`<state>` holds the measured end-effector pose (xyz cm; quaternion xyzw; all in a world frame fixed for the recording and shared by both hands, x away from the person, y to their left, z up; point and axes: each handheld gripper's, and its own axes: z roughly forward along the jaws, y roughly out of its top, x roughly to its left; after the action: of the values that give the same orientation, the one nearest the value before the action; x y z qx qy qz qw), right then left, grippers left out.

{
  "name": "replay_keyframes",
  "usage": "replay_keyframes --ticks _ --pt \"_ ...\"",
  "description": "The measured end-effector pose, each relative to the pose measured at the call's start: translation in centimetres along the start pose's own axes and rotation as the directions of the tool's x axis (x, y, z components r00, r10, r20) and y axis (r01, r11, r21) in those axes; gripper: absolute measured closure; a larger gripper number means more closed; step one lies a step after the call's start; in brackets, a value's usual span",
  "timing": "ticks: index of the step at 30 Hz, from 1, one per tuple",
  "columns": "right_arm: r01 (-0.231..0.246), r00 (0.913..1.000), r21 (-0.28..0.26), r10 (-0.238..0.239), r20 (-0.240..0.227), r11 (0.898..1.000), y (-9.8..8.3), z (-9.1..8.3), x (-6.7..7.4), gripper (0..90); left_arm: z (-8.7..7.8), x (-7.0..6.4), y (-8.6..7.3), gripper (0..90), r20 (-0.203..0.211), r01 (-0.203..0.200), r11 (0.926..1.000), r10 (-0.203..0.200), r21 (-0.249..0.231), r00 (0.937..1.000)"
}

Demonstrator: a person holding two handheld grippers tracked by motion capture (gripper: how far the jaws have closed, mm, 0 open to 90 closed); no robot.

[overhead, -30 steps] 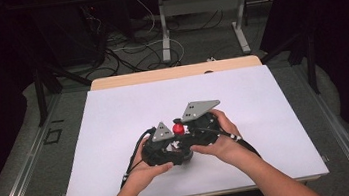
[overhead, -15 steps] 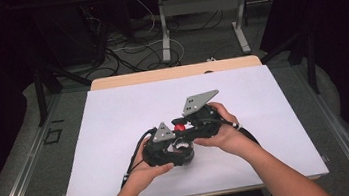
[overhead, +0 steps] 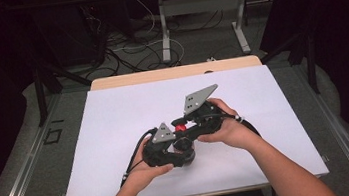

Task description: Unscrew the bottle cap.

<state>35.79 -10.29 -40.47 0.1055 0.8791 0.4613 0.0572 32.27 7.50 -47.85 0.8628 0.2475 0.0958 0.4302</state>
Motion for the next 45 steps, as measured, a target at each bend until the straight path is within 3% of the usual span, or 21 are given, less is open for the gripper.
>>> replay_keyframes --ticks 2,4,6,10,11,12,13,16,19,21,25,26,28,34,37,42,45 --pt "0.014 0.9998 -0.001 -0.014 -0.010 1.000 0.0 0.0 0.0 61.2 -0.1 0.0 0.1 30.0 0.011 -0.006 0.9999 0.006 0.011 0.9999" --pt "0.016 0.9997 -0.001 -0.016 -0.016 1.000 0.0 -0.1 -0.1 61.1 -0.1 0.0 0.1 30.0 -0.004 -0.005 1.0000 0.005 -0.001 1.0000" --pt "0.009 1.0000 -0.005 -0.009 0.003 1.000 0.0 0.0 0.1 60.6 -0.3 0.1 0.1 30.0 0.003 0.000 0.9999 0.000 0.016 1.0000" --pt "-0.008 0.9991 -0.011 0.009 0.041 1.000 0.1 0.1 0.7 52.9 -0.2 0.2 0.0 30.0 -0.014 0.008 1.0000 -0.008 0.003 0.9999" --pt "0.012 0.9972 -0.019 -0.011 0.074 1.000 0.0 0.2 1.0 50.7 -0.2 0.2 0.0 30.0 -0.016 0.011 0.9999 -0.011 0.004 0.9998" --pt "0.012 0.9972 -0.019 -0.011 0.074 1.000 0.0 0.2 1.0 50.7 -0.2 0.2 0.0 30.0 -0.016 0.015 0.9999 -0.015 0.004 0.9998" --pt "-0.015 0.9942 -0.022 0.017 0.106 1.000 -0.1 0.1 1.3 49.1 -0.3 0.3 0.0 30.0 -0.021 0.016 0.9999 -0.016 0.002 0.9996" --pt "-0.003 0.9892 -0.028 0.007 0.147 1.000 -0.2 -0.1 1.5 48.3 -0.3 0.3 0.0 30.0 -0.024 0.031 0.9995 -0.031 0.002 0.9992" --pt "-0.025 0.9774 -0.052 0.036 0.208 0.998 -0.5 -0.3 1.9 48.5 -0.5 0.5 0.0 30.0 -0.023 0.033 0.9993 -0.032 0.020 0.9992" --pt "-0.039 0.9680 -0.065 0.054 0.245 0.997 -0.6 -0.4 2.4 48.7 -0.3 0.6 0.0 30.0 -0.041 0.032 0.9995 -0.032 0.002 0.9987" --pt "-0.039 0.9681 -0.069 0.055 0.245 0.997 -0.6 -0.2 2.8 50.1 -0.2 0.5 0.0 29.9 -0.036 0.042 0.9991 -0.042 -0.003 0.9984" --pt "-0.041 0.9693 -0.065 0.055 0.240 0.997 -0.6 -0.1 2.8 51.1 -0.2 0.5 0.0 30.0 -0.038 0.026 0.9996 -0.026 0.008 0.9990" --pt "-0.033 0.9697 -0.070 0.049 0.239 0.997 -0.6 0.2 2.8 52.4 -0.1 0.3 0.0 30.0 -0.044 0.037 0.9993 -0.037 -0.002 0.9983" --pt "-0.044 0.9691 -0.062 0.058 0.240 0.997 -0.4 0.7 2.7 60.1 0.0 0.2 0.0 30.0 -0.036 0.022 0.9997 -0.021 0.007 0.9991" --pt "-0.062 0.9792 -0.054 0.071 0.190 0.997 -0.3 0.5 2.1 60.8 0.0 0.3 0.0 30.0 -0.033 0.020 0.9998 -0.020 0.010 0.9993" --pt "-0.039 0.9880 -0.052 0.046 0.148 0.998 -0.2 0.4 1.4 61.1 0.0 0.3 0.0 30.0 -0.034 0.014 0.9999 -0.014 0.008 0.9993" --pt "-0.044 0.9935 -0.068 0.051 0.101 0.997 0.0 0.0 1.0 61.4 0.0 0.4 -0.1 30.0 -0.014 0.008 0.9995 -0.007 0.030 0.9999"
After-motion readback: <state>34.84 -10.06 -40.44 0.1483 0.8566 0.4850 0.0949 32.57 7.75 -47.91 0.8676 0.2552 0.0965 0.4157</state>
